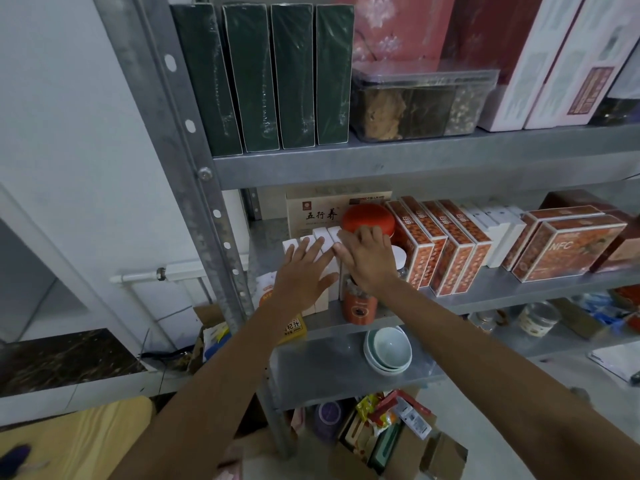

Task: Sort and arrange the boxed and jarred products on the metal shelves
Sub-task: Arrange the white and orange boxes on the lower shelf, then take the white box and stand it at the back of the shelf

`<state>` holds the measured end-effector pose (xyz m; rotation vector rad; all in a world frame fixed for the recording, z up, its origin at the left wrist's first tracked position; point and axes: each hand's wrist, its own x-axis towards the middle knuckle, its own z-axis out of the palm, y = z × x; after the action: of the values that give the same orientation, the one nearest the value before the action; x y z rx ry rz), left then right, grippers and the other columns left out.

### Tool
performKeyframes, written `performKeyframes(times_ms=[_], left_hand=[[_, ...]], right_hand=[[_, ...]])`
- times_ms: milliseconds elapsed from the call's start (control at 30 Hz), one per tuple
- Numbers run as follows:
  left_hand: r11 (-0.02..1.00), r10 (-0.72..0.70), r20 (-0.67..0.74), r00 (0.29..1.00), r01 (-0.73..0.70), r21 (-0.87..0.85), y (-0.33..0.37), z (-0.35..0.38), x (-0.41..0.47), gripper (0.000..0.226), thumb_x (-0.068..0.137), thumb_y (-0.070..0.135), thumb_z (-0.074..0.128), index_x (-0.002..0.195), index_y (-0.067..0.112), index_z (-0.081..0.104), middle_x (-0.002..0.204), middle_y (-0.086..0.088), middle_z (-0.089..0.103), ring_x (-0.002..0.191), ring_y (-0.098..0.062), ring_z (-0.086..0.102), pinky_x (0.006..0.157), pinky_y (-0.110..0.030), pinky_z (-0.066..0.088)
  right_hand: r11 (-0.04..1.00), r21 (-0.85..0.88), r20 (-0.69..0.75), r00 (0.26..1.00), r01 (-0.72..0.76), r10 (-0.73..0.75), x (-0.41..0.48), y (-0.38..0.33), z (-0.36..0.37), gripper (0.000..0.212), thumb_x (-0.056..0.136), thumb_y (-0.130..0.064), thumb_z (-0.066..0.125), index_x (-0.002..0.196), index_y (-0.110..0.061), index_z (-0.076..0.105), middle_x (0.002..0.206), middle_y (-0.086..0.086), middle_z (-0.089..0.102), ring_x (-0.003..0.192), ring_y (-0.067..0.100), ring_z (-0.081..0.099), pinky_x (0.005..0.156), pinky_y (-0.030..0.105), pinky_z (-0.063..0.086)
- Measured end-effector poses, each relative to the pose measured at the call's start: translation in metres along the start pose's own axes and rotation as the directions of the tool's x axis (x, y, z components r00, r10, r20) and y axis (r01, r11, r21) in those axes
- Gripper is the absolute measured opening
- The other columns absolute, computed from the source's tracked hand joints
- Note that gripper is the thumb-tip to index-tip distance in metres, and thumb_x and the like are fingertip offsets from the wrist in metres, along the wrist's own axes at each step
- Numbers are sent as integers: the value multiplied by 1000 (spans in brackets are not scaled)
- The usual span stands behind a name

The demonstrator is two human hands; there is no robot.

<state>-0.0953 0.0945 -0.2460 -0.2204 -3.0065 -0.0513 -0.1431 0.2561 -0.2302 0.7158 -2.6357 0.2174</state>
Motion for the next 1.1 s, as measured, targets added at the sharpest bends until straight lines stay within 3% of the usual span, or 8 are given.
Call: performKeyframes(times_ms=[133, 233, 367, 500, 633, 867, 1000, 1100], left_hand=[[985, -40, -89, 995, 25, -168, -2, -14, -2, 58, 102, 51, 23, 155, 27, 15, 163, -4, 11, 150, -23, 5, 121, -47, 6], [984, -132, -185, 974, 107, -141, -5, -27, 1, 59, 103, 50, 24, 155, 28, 10, 164, -4, 5, 150, -26, 2, 121, -50, 8], [968, -246, -101, 964, 240, -68, -13, -48, 15, 67, 100, 55, 29, 156, 30, 1, 164, -4, -5, 150, -28, -3, 121, -51, 9], [914, -400, -67, 914, 392, -109, -19, -53, 20, 66, 100, 56, 22, 156, 28, 2, 164, -9, -2, 149, -34, 3, 118, -56, 17], [870, -485, -20, 874, 480, -117, -23, -45, 21, 65, 102, 52, 25, 156, 29, -2, 163, -11, -5, 149, -37, 2, 119, -56, 14], [869, -489, 44, 871, 491, -69, -37, -45, 60, 71, 102, 51, 29, 152, 33, -17, 162, -7, -13, 150, -29, -4, 119, -50, 8], [887, -460, 23, 887, 461, -36, -53, -47, 75, 76, 101, 43, 41, 154, 30, -13, 163, -2, -12, 150, -28, -1, 119, -47, 11], [911, -413, 43, 910, 413, 8, -63, -49, 85, 85, 99, 31, 52, 154, 27, -11, 163, 0, -12, 150, -27, -3, 120, -46, 14]], right_hand=[[998, 36, -41, 998, 54, -52, 5, 14, -13, 59, 100, -51, 23, 130, -14, 56, 116, 14, 55, 107, 30, 44, 88, 38, 30], [991, 41, -54, 991, 126, -124, 13, 30, -24, 64, 97, -51, 20, 132, -11, 57, 121, 17, 56, 110, 34, 48, 93, 42, 35], [979, -40, 23, 979, 201, -200, 37, 58, -36, 55, 101, -49, 32, 144, -17, 45, 145, 16, 44, 134, 36, 36, 112, 46, 23], [995, -85, 191, 981, 59, -42, 66, 89, -38, 66, 98, -62, 20, 156, -32, 7, 163, 13, 9, 149, 34, 4, 119, 48, -2], [993, 20, 350, 931, -113, 99, 82, 112, -37, 72, 92, -72, 12, 154, -39, -4, 164, 11, 0, 150, 32, -6, 117, 50, -12], [979, 13, 415, 892, -203, 179, 114, 126, -31, 67, 101, -57, 26, 155, -34, -6, 152, 19, 35, 144, 38, 19, 117, 57, 5], [995, 4, 408, 908, -102, 91, 128, 122, -24, 79, 99, -46, 48, 155, -31, -6, 155, 17, 28, 140, 38, 28, 116, 48, 18], [999, -31, 416, 909, 21, -6, 136, 119, -20, 73, 102, -27, 46, 156, -30, -4, 162, 15, 13, 146, 35, 18, 120, 48, 11]])
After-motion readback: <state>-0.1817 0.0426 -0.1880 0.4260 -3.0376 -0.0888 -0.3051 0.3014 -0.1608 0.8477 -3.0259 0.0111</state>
